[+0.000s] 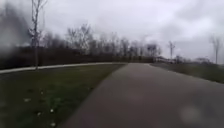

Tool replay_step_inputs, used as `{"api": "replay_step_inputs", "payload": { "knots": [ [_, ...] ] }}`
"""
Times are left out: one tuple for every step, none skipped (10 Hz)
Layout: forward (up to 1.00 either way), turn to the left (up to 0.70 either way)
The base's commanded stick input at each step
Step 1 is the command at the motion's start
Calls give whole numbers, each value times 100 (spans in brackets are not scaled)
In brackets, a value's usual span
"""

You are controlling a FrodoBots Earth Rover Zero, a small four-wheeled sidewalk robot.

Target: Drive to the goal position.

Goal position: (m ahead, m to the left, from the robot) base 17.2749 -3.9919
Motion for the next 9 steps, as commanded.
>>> {"api": "replay_step_inputs", "payload": {
  "knots": [
    [70,0],
    [70,0],
    [70,0],
    [70,0],
    [70,0],
    [70,0],
    [70,0],
    [70,0],
    [70,0]
  ]
}}
